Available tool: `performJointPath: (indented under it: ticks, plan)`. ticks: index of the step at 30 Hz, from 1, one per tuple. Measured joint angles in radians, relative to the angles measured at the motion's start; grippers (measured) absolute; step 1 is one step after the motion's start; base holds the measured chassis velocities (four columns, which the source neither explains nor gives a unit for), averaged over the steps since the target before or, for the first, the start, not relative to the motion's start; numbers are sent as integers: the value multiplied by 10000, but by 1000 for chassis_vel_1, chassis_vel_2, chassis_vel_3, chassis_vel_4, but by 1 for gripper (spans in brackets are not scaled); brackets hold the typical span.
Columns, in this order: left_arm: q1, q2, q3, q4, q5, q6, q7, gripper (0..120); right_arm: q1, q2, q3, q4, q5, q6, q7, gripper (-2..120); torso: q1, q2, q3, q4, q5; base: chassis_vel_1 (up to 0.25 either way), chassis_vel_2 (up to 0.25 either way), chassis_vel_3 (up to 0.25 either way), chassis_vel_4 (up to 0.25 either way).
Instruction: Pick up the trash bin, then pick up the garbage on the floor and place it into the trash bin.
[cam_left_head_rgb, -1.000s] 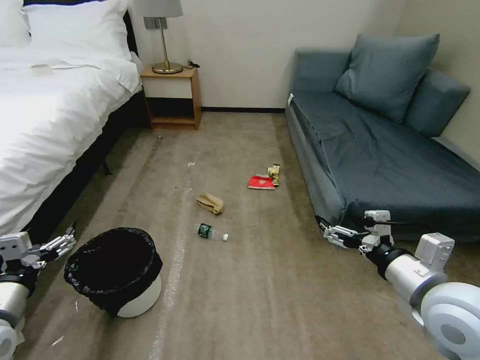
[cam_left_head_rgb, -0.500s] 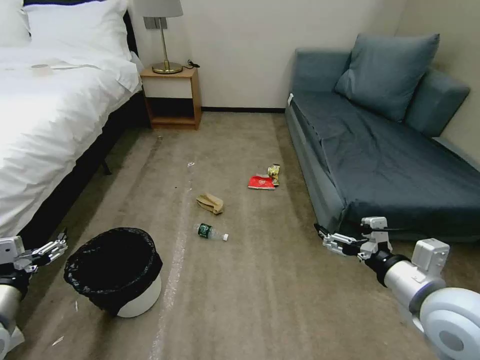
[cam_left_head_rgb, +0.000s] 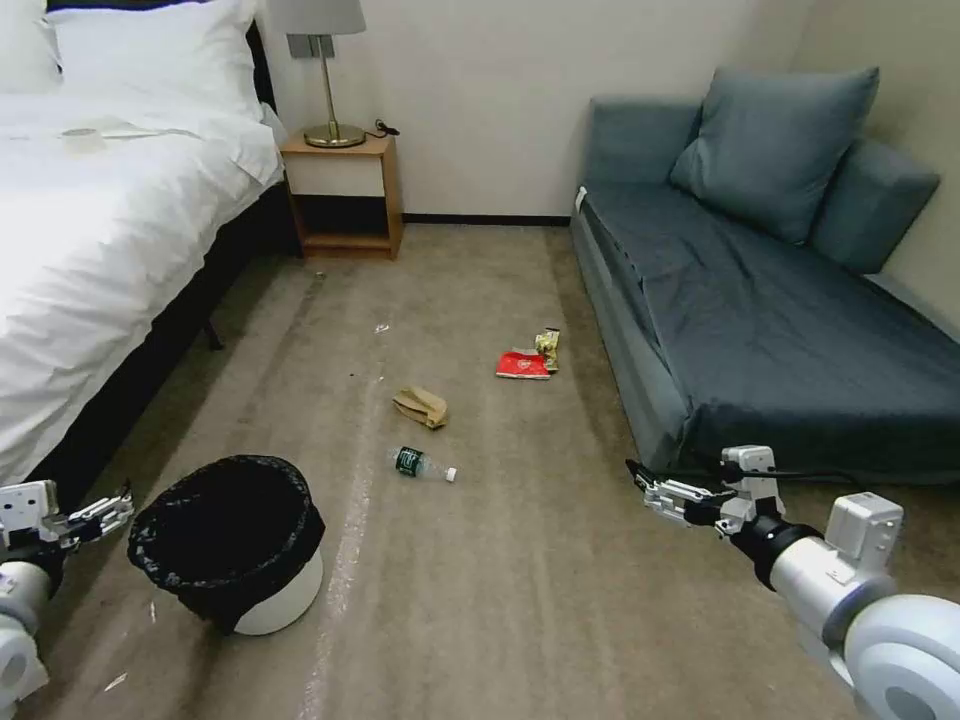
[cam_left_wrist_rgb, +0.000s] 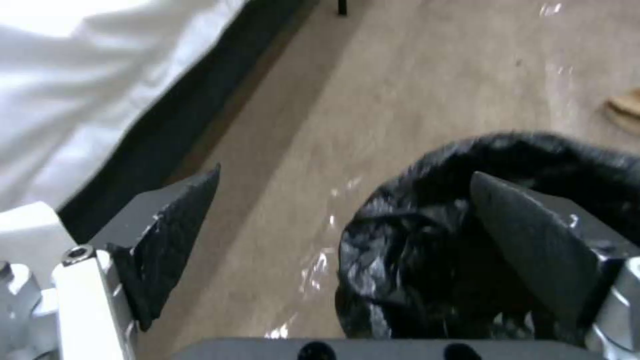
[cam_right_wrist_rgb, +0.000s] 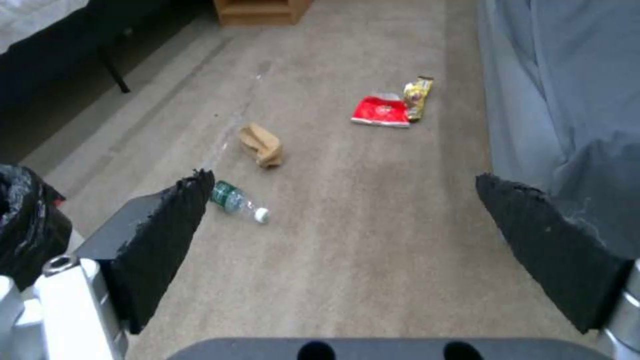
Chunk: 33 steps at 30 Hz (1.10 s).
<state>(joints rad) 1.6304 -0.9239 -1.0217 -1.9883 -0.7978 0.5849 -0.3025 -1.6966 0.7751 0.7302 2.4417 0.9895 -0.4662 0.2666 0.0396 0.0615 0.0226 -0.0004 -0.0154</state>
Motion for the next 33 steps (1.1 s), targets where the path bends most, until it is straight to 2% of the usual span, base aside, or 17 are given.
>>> performJointPath:
  ticks: [5, 7, 10, 12, 15, 18, 23, 28, 29, 33]
  plan:
    - [-166, 227, 243, 280, -77, 508, -16, 100, -81, 79, -43, -30, -118, 14, -20, 100, 0, 0, 0, 2, 0, 0, 0, 0, 0]
    - [-419, 528, 558, 608, -185, 825, -15, 100, -152, 164, -146, -128, -303, 46, -60, 100, 0, 0, 0, 3, 1, 0, 0, 0, 0]
    - [-531, 640, 669, 705, -353, 978, -50, 100, -174, 195, -177, -141, -343, 52, -66, 100, 0, 0, 0, 2, 0, 0, 0, 0, 0]
    - [-830, 844, 911, 915, -880, 1307, -311, 100, -160, 238, -297, -205, -386, 58, -73, 100, 0, 0, 0, -3, -1, 0, 0, 0, 0]
    - [-888, 870, 875, 1050, -1237, 1513, -573, 100, 208, 137, -724, -443, -390, 67, -74, 100, 0, 0, 0, -2, 0, 0, 0, 0, 0]
    - [-932, 860, 827, 1242, -1426, 1568, -843, 100, 543, 75, -1111, -639, -390, 96, -74, 100, 0, 0, 1, 9, 5, 0, 0, 0, 0]
    - [-1206, 962, 1055, 1664, -1442, 1568, -894, 100, 649, 103, -1324, -776, -422, 131, -71, 100, 0, 0, 1, -1, -1, 0, 0, 0, 0]
    - [-1569, 1116, 1307, 2180, -1444, 1563, -651, 100, 884, 122, -1524, -833, -423, 156, -46, 100, 0, 0, 0, 6, 1, 0, 0, 0, 0]
    - [-1824, 1150, 1490, 2353, -1482, 1555, -563, 100, 894, 129, -1544, -833, -415, 157, -43, 100, 0, 0, 0, 3, 0, 0, 0, 0, 0]
    - [-2022, 1161, 1683, 2485, -1513, 1548, -478, 100, 920, 165, -1591, -850, -413, 157, -43, 100, -1, 0, 1, -2, 0, 0, 0, 0, 0]
